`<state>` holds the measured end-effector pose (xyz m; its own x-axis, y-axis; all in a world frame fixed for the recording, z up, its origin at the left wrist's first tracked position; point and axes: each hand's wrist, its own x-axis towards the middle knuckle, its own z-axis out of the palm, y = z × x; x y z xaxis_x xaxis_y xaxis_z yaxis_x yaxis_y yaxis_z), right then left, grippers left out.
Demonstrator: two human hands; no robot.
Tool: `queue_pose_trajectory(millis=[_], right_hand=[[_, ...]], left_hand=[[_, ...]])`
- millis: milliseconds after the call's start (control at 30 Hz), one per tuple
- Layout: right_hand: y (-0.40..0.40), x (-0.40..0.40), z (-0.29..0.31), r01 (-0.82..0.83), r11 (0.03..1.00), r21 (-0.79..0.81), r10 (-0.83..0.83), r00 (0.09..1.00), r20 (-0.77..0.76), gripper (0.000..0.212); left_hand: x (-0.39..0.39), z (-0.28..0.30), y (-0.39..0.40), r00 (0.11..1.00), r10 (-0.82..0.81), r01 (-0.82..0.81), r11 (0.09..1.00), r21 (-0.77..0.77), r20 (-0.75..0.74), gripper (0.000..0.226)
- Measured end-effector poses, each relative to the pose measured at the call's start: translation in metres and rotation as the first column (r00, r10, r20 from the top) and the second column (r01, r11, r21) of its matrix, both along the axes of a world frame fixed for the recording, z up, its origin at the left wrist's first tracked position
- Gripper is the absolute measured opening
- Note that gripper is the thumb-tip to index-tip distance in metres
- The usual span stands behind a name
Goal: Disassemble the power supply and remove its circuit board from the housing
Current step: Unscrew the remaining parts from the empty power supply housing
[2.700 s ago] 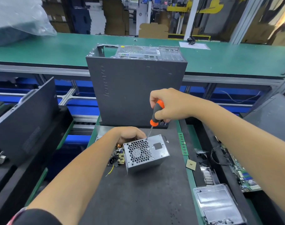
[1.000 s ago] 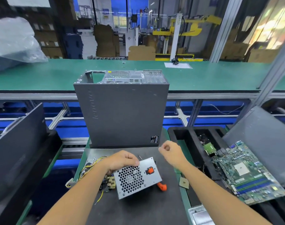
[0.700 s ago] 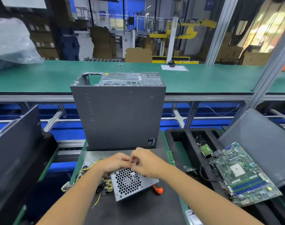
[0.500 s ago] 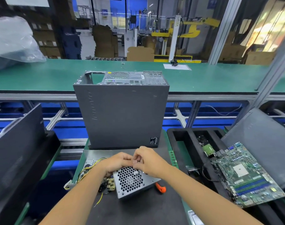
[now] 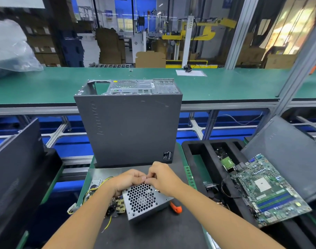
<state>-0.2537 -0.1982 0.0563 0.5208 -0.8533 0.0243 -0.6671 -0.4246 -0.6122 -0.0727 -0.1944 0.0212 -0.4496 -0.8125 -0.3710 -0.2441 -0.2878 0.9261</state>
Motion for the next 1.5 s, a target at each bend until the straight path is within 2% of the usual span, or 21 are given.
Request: queue_pose_trajectory(millis=[67, 267, 367, 467, 633, 767, 1033, 1200, 1233, 1300, 1400, 1500], right_hand=[[0.0, -0.001, -0.001, -0.011, 1.0, -0.015, 0.011, 1.0, -0.019, 0.017], [0.001, -0.005, 0.006, -0.011, 1.0, -0.008, 0.011, 0.999, -0.032, 0.012], [-0.001, -0.008, 0.009, -0.036, 0.998, 0.048, 0.043, 0.989, -0.143, 0.013], [0.004, -0.009, 0.01, -0.106, 0.991, 0.077, 0.122, 0.961, -0.248, 0.015], [0.013, -0.015, 0.025, -0.231, 0.966, 0.117, 0.256, 0.91, -0.325, 0.013], [0.024, -0.018, 0.04, -0.385, 0.904, 0.187, 0.429, 0.816, -0.387, 0.012], [0.046, -0.019, 0.035, -0.449, 0.894, 0.008, 0.414, 0.816, -0.405, 0.016], [0.059, -0.024, 0.015, -0.464, 0.876, -0.133, 0.364, 0.817, -0.448, 0.018], [0.063, -0.025, 0.01, -0.475, 0.865, -0.158, 0.356, 0.806, -0.473, 0.02], [0.072, -0.027, 0.002, -0.519, 0.837, -0.172, 0.373, 0.772, -0.514, 0.029], [0.085, -0.03, -0.006, -0.614, 0.782, -0.108, 0.454, 0.679, -0.576, 0.036], [0.091, -0.033, -0.018, -0.652, 0.757, -0.042, 0.48, 0.598, -0.642, 0.037]], left_hand=[[0.001, -0.001, 0.0, 0.999, 0.008, -0.006, 0.999, 0.051, -0.043, 0.021], [-0.002, -0.002, -0.002, 0.996, 0.078, -0.072, 0.989, 0.129, -0.043, 0.027], [-0.003, -0.002, 0.0, 0.998, 0.048, -0.053, 0.988, 0.144, 0.039, 0.018], [-0.001, -0.003, 0.005, 0.995, 0.044, -0.058, 0.987, 0.147, 0.092, 0.024], [0.004, -0.002, 0.008, 0.993, 0.115, -0.116, 0.992, 0.049, 0.031, 0.023], [0.004, 0.005, 0.008, 0.965, 0.262, -0.262, 0.965, -0.022, -0.001, 0.025], [0.022, 0.027, 0.013, 0.948, 0.316, -0.32, 0.936, -0.145, -0.046, 0.022], [0.043, 0.042, 0.011, 0.885, 0.448, -0.465, 0.868, -0.176, -0.129, 0.022], [0.046, 0.043, 0.01, 0.878, 0.468, -0.479, 0.852, -0.21, -0.103, 0.022], [0.052, 0.044, 0.01, 0.872, 0.483, -0.426, 0.829, -0.362, 0.078, 0.019], [0.056, 0.039, 0.01, 0.796, 0.467, -0.186, 0.794, -0.579, 0.385, 0.017], [0.054, 0.027, 0.01, 0.721, 0.378, 0.061, 0.8, -0.597, 0.58, 0.015]])
